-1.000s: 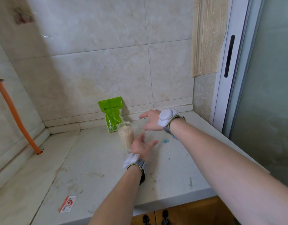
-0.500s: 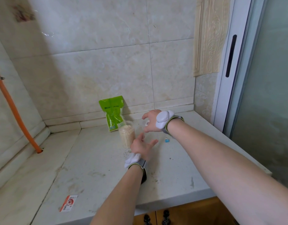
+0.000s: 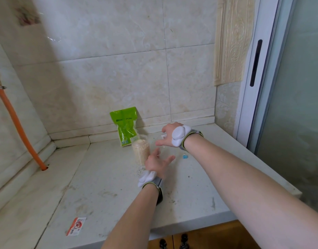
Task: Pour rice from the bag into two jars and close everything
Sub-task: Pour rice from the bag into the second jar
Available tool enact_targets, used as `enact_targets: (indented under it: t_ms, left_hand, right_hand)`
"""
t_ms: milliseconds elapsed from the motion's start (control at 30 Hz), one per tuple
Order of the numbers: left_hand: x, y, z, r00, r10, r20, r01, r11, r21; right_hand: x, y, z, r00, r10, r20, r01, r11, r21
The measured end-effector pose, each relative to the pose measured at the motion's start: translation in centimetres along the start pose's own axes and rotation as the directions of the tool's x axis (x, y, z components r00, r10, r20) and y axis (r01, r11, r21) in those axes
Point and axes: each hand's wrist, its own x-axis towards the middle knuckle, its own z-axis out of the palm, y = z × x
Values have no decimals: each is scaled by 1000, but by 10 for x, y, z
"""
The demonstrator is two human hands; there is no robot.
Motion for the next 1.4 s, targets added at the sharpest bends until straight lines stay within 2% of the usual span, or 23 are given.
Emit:
enact_targets:
  t_ms: [133, 267, 400, 467, 600, 700, 833, 1000, 1133, 1233, 1400]
  left_hand:
    - [-1, 0, 0, 1000, 5, -1, -5, 1000, -4]
    - [0, 0, 1, 1000, 3, -5, -3, 1000, 4]
    - [0, 0, 2, 1000, 3, -8, -3, 999, 49]
    - [0, 1, 4, 1000, 0, -7, 0, 998, 69]
    - [3, -1, 6, 1000, -12, -18, 12, 1000, 3]
    - [3, -2, 7, 999, 8, -32, -7, 1000, 15]
    - [3, -4, 11, 996, 51, -71, -47, 997, 60]
    - [6, -6, 11, 999, 33, -43, -32, 999, 25]
    - [7, -6, 11, 999, 41, -27, -40, 997, 66]
    - [5, -5, 10, 999, 38, -30, -37, 998, 52]
    - [2, 1, 6, 999, 28, -28, -27, 998, 62]
  right_hand:
    - [-4, 2, -3, 998, -58, -34, 61, 995, 78]
    - [-2, 2, -10, 983, -67, -170, 106, 968, 227]
    - [0, 13, -8, 954, 74, -291, 72, 885, 460]
    - [1, 22, -1, 942, 157, -297, 38, 828, 560]
    - [6, 37, 20, 908, 332, -256, -96, 758, 645]
    - [8, 43, 32, 926, 345, -153, -155, 717, 680]
    - [18, 46, 44, 946, 313, -82, -162, 678, 717]
    - [27, 44, 52, 967, 254, -11, -202, 792, 576]
    - [30, 46, 59, 968, 243, 63, -236, 792, 563]
    - [26, 49, 63, 967, 246, 61, -234, 775, 587]
    - [18, 54, 47, 971, 233, -50, -156, 782, 603]
